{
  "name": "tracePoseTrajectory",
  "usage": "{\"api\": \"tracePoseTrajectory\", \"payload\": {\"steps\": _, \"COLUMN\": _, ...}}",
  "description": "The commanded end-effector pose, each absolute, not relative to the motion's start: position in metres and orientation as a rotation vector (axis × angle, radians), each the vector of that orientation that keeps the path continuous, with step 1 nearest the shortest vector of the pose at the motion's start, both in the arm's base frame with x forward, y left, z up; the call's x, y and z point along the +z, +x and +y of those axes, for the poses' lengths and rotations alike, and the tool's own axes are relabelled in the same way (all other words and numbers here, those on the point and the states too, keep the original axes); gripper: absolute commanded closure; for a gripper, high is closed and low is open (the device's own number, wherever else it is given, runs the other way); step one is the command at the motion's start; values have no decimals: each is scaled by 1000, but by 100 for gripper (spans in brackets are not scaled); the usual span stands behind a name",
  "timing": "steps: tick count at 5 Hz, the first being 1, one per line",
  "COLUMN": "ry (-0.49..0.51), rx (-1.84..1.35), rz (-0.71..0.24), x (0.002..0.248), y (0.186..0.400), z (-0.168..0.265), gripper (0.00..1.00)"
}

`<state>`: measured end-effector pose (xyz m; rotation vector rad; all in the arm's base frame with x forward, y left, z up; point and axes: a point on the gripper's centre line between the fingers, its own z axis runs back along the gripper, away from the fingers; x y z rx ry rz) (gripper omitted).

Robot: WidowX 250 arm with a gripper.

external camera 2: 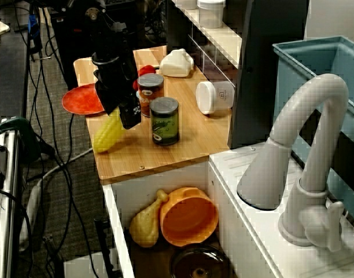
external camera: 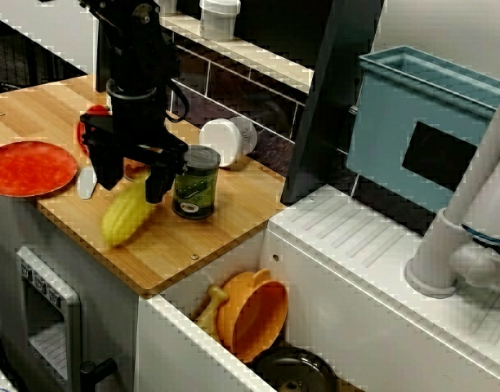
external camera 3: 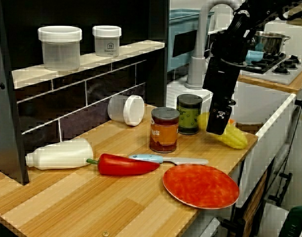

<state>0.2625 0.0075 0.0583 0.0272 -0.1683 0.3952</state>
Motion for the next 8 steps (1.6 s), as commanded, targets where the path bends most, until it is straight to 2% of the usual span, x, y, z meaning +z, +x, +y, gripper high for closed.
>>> {"api": "tracePoseTrajectory", "payload": {"steps": 1, "ry": 18, "rx": 400, "rz": -217, "x": 73, "y": 261, "z": 16, "gripper": 0}}
{"api": "tracePoseTrajectory", "payload": {"steps": 4, "ry": 18, "rx": 400, "rz": -217, "x": 73, "y": 261, "z": 16, "gripper": 0}}
{"api": "tracePoseTrajectory", "payload": {"steps": 5, "ry": -11, "rx": 429, "rz": -149, "x": 101, "y": 257, "z": 23, "gripper": 0}}
{"api": "tracePoseTrajectory", "payload": {"steps": 7, "ry": -18, "rx": 438, "rz": -116, "x": 146, "y": 251, "z": 53, "gripper": 0}}
{"api": "tracePoseTrajectory", "payload": {"steps": 8, "ry": -7, "rx": 401, "rz": -189, "x": 144, "y": 244, "z": 84, "gripper": 0}}
